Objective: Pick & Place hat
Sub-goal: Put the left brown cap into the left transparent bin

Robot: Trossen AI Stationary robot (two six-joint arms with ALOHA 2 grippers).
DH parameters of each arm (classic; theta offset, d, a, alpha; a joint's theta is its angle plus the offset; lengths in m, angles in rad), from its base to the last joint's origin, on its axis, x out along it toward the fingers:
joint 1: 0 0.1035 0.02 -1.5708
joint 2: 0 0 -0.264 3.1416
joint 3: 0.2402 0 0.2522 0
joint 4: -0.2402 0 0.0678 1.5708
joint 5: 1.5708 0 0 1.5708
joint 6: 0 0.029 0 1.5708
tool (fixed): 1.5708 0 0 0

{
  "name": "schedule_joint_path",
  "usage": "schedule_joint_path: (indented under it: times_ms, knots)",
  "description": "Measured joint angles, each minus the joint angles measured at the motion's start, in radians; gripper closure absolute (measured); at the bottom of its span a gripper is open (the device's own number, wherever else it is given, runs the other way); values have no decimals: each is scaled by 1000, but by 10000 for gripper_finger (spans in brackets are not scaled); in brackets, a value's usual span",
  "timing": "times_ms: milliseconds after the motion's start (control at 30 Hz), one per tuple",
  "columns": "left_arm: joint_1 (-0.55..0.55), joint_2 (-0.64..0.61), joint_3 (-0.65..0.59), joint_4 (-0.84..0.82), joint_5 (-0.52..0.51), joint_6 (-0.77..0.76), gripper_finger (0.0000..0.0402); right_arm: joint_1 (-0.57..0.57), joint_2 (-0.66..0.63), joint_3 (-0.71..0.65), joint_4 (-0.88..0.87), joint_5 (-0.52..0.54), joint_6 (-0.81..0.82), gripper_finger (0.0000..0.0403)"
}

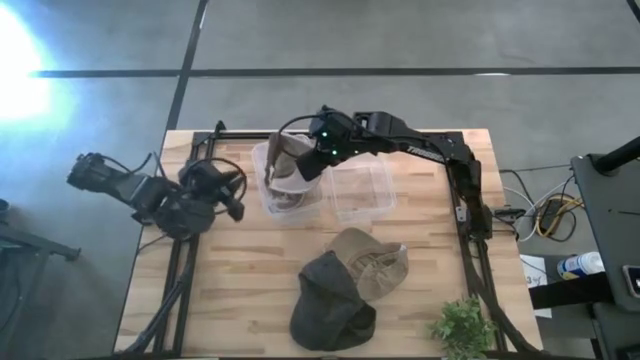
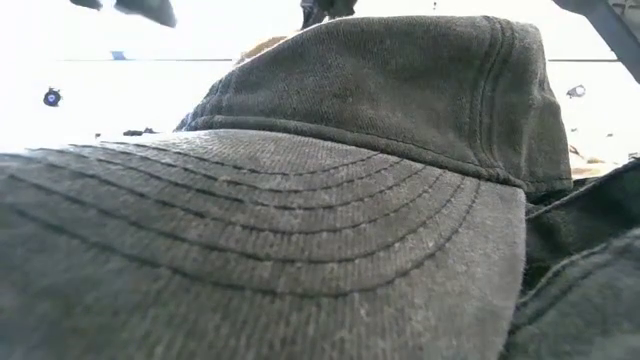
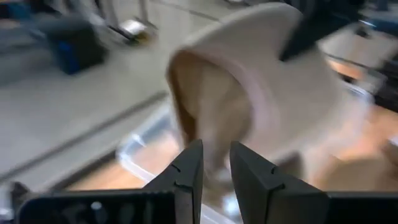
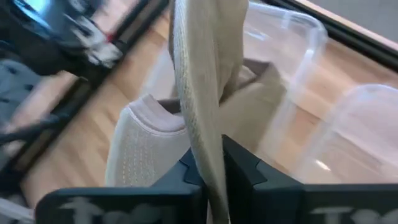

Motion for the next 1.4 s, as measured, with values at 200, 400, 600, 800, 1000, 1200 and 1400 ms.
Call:
schedule_joint_path:
  times_ms: [200,400,600,800,1000,1200,1400]
  knots:
    - [90,19,-60,111,5,103,329,3,72,19,9,-30,38,367]
    - [175,64,-172,298,153,223,328,27,175,47,56,-35,43,367]
    - [213,79,-274,419,245,237,328,36,264,50,94,-62,61,362]
    - [215,77,-359,447,289,162,328,45,261,50,131,-52,57,362]
    - [216,75,-397,504,293,139,328,44,220,51,173,-29,-23,354]
    - [235,74,-404,539,296,170,328,48,221,50,166,-35,-59,304]
    - [246,74,-404,539,298,170,328,50,217,44,120,-31,-96,255]
